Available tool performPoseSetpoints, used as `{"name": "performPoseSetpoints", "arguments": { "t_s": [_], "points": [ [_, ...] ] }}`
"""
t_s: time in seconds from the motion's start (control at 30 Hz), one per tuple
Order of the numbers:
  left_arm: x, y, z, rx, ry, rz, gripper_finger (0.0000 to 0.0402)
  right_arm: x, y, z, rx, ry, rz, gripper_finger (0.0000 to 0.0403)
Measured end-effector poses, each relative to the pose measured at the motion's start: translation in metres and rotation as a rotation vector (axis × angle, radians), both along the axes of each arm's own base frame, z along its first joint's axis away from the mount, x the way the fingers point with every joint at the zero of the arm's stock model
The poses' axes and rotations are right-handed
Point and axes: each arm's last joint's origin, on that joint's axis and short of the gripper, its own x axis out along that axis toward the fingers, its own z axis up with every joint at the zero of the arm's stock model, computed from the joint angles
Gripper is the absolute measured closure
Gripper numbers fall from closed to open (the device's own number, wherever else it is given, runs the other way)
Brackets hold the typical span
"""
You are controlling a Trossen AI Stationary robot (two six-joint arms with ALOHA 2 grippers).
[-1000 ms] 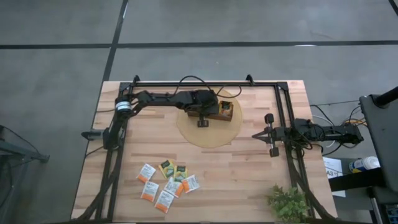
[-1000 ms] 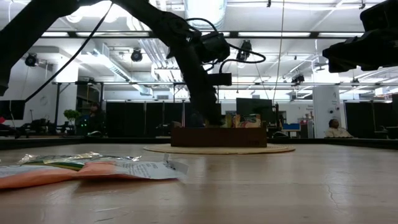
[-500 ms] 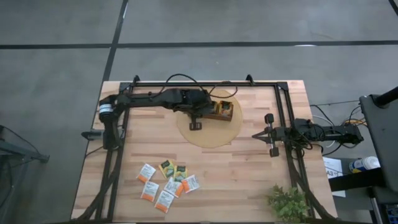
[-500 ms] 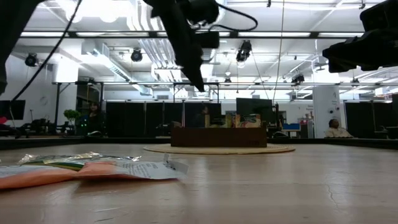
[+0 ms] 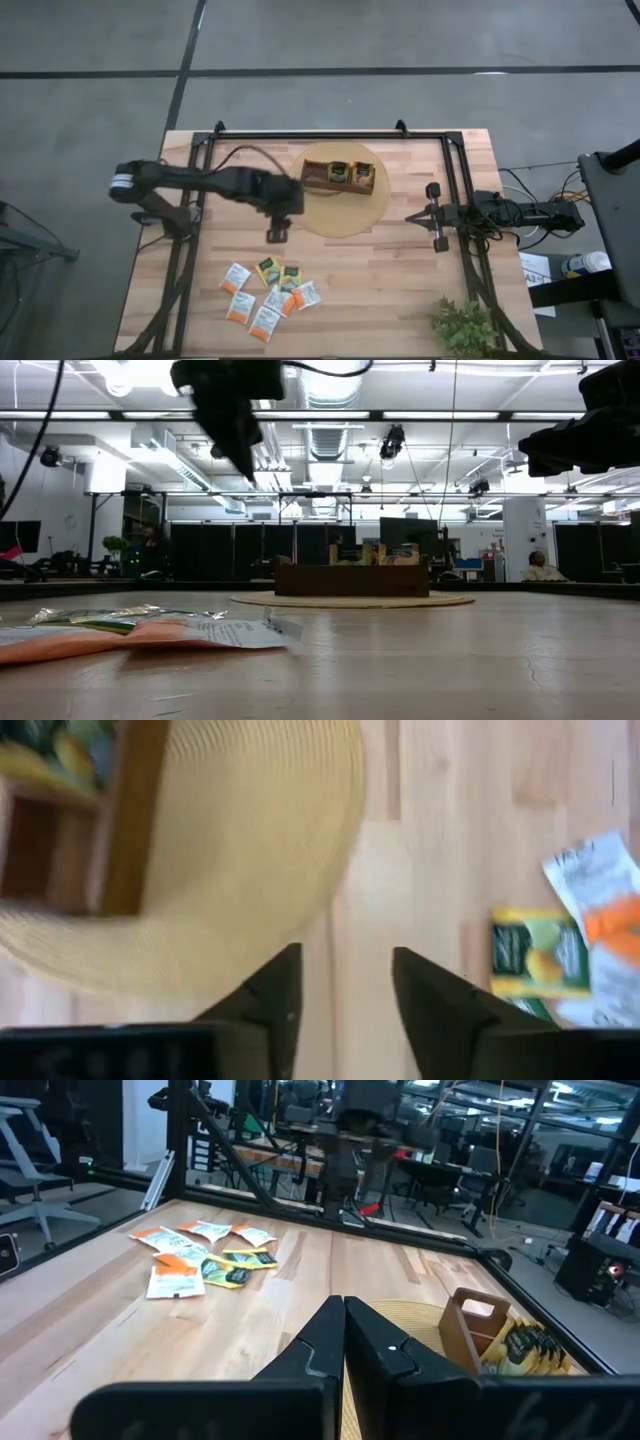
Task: Pick & Place Tea
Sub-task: Put the left green tea bag into the middle section of wooden organizer
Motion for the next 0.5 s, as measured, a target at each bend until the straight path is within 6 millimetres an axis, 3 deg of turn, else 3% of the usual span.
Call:
{"name": "performPoseSetpoints", "arguments": {
  "t_s": [0.2,0.5],
  "points": [
    [-0.035,-0.027,-0.018,-0.064,0.020,0.037,0.0191,0.000,0.000,0.000,0.000,0.000,0.000,0.0394],
    [-0.082,-0.061,-0.033,-0.164,0.049,0.064,0.0184,0.000,0.000,0.000,0.000,0.000,0.001,0.0394]
  ]
}}
